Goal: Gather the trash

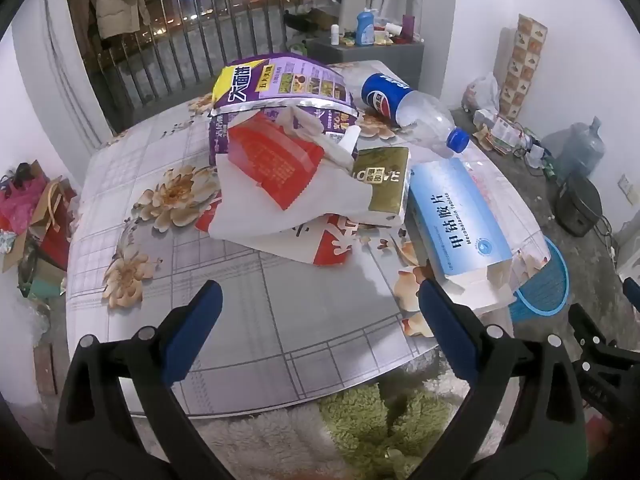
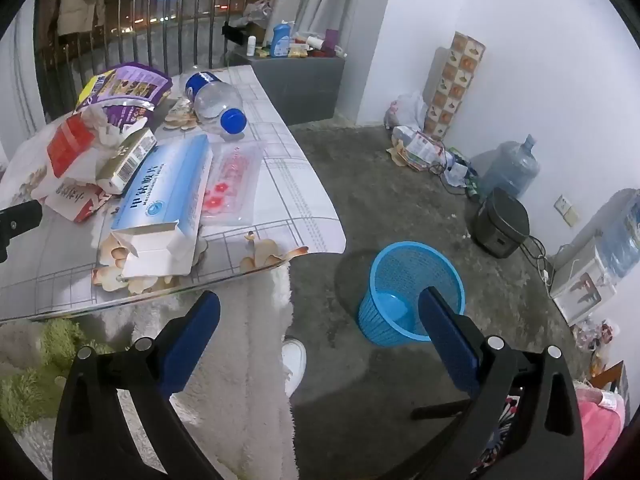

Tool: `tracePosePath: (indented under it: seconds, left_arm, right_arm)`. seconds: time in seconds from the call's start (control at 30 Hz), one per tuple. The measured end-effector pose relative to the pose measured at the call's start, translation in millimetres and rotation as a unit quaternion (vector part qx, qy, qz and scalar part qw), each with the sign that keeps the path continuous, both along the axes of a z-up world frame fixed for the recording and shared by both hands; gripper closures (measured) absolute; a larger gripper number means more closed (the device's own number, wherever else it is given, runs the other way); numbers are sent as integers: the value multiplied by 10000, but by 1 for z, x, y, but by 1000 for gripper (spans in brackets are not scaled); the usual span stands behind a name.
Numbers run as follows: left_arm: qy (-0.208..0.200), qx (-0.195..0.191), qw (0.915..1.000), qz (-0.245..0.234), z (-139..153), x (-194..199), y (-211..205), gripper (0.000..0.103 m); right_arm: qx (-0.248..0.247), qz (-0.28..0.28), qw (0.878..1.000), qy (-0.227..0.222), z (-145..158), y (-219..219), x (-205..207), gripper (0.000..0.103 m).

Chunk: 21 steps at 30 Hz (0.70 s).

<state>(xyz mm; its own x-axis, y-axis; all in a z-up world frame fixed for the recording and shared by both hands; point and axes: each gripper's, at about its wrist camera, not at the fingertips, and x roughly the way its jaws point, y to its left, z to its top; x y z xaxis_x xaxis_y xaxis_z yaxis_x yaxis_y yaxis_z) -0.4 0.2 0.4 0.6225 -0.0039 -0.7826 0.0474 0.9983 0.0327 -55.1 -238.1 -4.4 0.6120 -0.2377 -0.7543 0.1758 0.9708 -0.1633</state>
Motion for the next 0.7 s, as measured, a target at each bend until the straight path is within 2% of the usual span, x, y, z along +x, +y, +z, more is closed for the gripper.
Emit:
tracePosePath:
  seconds: [0.7]
  left_arm:
    - [-146, -48, 9983, -566, 9, -1, -22, 9]
  right_arm:
    - [74, -131, 9999, -84, 8, -11, 1, 6]
